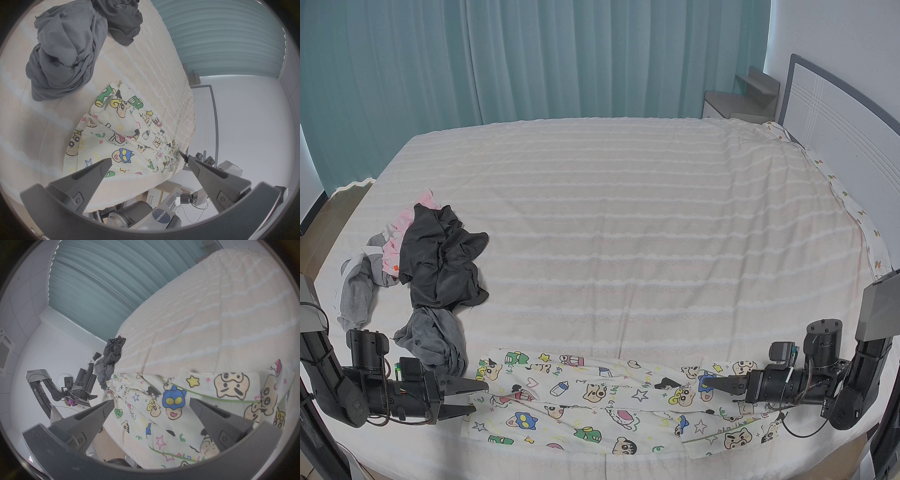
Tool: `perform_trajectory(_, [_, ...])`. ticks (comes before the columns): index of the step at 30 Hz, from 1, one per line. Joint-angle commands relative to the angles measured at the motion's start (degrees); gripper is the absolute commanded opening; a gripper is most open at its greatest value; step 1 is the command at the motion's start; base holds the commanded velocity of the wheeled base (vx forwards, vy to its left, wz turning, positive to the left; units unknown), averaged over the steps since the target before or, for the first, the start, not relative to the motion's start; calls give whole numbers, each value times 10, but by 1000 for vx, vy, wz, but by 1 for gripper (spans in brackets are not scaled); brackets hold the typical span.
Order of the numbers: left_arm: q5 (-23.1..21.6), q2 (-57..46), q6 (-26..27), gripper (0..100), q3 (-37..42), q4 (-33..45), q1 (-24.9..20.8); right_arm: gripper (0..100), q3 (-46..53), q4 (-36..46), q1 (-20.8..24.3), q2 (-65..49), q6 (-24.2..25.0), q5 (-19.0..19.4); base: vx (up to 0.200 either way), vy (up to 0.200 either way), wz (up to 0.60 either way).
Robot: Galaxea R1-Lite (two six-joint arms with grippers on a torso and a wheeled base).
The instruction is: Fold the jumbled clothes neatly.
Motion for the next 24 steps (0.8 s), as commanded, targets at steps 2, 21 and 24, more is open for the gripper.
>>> perform_trajectory(2, [0,1,0,100,0,0,0,100,-74,64,27,8,1,0,0,0,0])
perform_trajectory(21, [94,-99,-37,100,-12,-1,-5,100,27,-26,35,-46,66,-11,0,0,0])
perform_trajectory(24, [266,-94,-44,100,-45,-2,-60,100,65,-65,13,-59,85,-10,0,0,0])
